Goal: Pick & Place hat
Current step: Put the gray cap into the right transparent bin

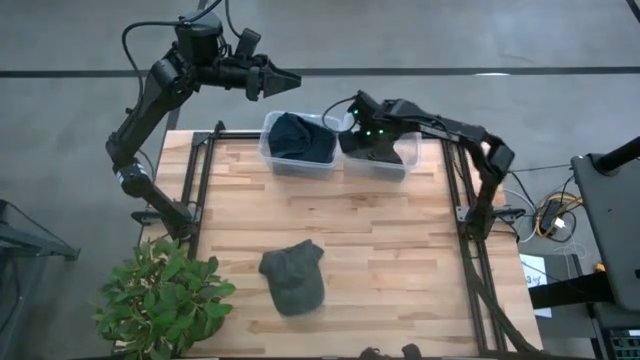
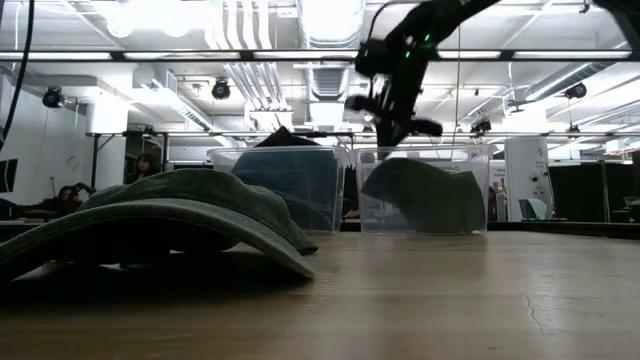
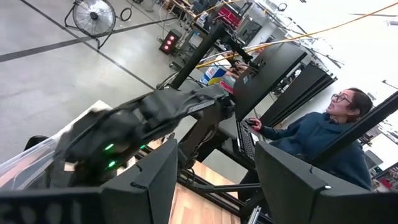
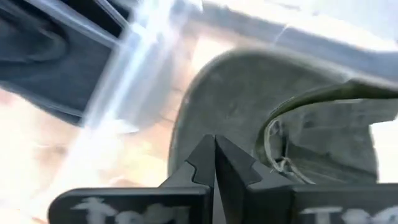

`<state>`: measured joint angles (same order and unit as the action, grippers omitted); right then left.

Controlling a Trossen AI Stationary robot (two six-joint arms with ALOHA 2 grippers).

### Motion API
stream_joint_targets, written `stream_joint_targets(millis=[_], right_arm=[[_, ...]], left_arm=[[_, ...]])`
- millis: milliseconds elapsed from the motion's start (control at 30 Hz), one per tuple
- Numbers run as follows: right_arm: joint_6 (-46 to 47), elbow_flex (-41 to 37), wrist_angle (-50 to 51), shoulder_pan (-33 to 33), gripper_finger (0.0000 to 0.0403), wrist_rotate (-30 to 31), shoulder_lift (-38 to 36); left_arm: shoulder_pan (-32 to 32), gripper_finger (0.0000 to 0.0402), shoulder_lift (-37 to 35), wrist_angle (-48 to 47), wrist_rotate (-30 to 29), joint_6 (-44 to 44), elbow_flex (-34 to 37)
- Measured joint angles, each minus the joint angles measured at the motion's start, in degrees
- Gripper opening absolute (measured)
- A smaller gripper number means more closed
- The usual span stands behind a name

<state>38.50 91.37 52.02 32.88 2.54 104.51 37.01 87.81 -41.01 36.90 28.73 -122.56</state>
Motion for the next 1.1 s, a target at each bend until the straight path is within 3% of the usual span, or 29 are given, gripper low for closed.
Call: stream_joint_targets(millis=[267, 533, 867, 1100], right_arm=[[-2.45, 0.02, -1.27, -5.85, 0.0008, 0.42, -10.95], [2.84, 0.02, -2.1, -16.13, 0.0008, 0.39, -18.03], [4.65, 0.02, -14.28, -32.71, 0.0008, 0.42, -19.2], [9.04, 0.02, -14.91, -41.12, 0.0009, 0.68, -17.22]], left_arm=[[0.0, 0.0206, 0.0, 0.0, -0.09, -0.75, 0.0], [0.0, 0.0206, 0.0, -0.04, -0.13, -1.41, 0.0], [0.0, 0.0206, 0.0, -1.51, -0.13, -6.74, 0.0], [-0.04, 0.0206, 0.0, -5.93, -0.11, -8.11, 0.02]])
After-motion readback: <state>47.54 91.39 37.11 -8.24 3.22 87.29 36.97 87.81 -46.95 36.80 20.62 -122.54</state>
